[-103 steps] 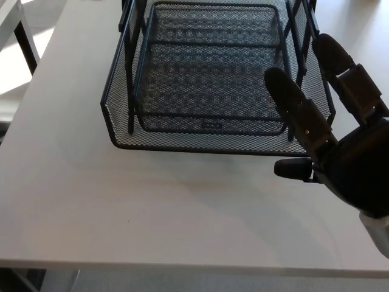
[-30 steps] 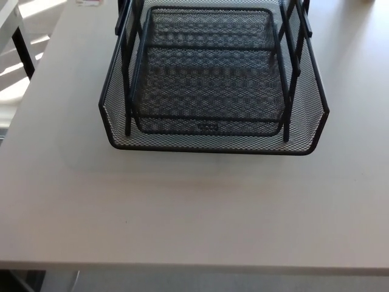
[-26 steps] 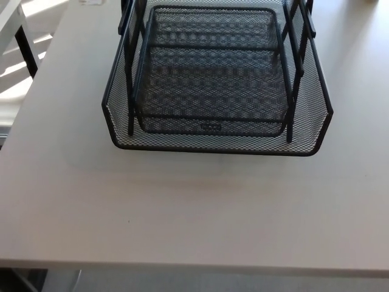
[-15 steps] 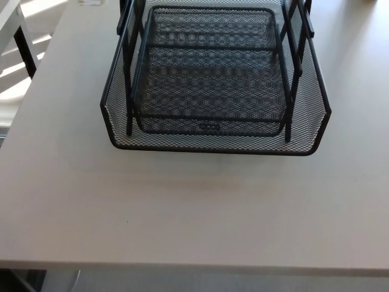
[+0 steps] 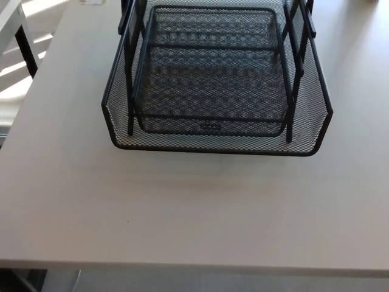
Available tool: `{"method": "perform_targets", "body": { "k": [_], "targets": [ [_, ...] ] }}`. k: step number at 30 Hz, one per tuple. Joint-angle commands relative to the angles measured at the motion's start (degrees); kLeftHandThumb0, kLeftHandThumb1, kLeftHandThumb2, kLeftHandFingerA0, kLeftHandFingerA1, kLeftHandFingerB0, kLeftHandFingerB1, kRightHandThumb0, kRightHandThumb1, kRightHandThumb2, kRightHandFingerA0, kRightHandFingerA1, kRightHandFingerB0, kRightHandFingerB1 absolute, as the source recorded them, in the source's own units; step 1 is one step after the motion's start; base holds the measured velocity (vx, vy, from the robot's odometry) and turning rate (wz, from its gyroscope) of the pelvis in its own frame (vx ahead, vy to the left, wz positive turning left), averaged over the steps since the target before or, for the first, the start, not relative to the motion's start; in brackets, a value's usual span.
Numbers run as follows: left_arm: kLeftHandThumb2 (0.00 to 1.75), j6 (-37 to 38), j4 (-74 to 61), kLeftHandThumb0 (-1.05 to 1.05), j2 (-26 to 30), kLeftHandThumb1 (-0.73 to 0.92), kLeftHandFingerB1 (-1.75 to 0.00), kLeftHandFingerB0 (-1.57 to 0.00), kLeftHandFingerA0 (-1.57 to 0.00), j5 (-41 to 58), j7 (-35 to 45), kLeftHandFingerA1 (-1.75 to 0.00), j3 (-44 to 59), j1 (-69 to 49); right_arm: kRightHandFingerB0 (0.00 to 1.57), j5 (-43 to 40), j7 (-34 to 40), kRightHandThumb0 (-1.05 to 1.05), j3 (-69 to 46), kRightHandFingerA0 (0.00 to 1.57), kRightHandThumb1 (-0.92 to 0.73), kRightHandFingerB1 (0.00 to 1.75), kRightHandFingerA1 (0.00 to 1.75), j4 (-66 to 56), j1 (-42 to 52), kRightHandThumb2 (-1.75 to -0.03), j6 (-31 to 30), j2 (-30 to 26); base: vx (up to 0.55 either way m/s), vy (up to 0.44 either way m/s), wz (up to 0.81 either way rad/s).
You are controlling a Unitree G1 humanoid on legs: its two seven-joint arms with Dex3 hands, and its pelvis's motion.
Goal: The robot uses its right hand to grab the drawer kept on the middle of the desk and pull it out towards the robot
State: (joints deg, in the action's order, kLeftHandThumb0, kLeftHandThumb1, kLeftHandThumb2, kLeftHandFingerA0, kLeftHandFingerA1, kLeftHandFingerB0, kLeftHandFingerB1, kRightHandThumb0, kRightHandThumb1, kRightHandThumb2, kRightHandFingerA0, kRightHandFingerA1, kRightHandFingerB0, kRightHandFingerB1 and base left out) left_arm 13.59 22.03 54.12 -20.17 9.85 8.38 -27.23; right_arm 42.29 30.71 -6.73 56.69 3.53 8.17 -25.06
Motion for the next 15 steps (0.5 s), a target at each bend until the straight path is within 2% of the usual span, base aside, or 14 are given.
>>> {"method": "perform_targets", "body": {
  "k": [1,5,11,15],
  "targets": [
    [0.59,-2.1,1.5,-0.36,-0.2,0.69,-0.67,-0.6,-0.58,-1.3,2.1,-0.9,-2.0,0.4,0.07,-2.4,-23.7,-0.87,6.2,0.16,-0.92,0.37,0.52,-3.2,-0.6,-0.94,-9.5,-3.9,0.0,0.0,0.0],
    [0.59,-2.0,1.8,-0.37,-1.8,0.69,-0.68,-0.59,-0.57,-0.2,0.4,-0.92,-0.9,-2.0,0.07,-1.6,-25.5,-0.87,8.0,0.16,-0.92,0.37,0.52,-3.6,-4.3,-0.94,-10.3,-5.0,0.0,0.0,0.0],
    [0.6,-2.7,-0.7,-0.31,-2.8,0.67,-0.59,-0.63,-0.6,1.3,0.1,-0.82,1.3,-5.8,0.07,-1.4,-26.9,-0.87,10.1,0.16,-0.92,0.37,0.52,-4.0,-6.6,-0.94,-11.3,-5.4,0.0,0.0,0.0],
    [0.59,-2.0,0.9,-0.35,-2.0,0.68,-0.64,-0.61,-0.59,0.9,0.3,-0.88,1.1,-4.7,0.07,-2.3,-26.7,-0.87,10.3,0.16,-0.92,0.37,0.52,-4.8,-5.2,-0.94,-11.8,-5.0,0.0,0.0,0.0]
  ]
}}
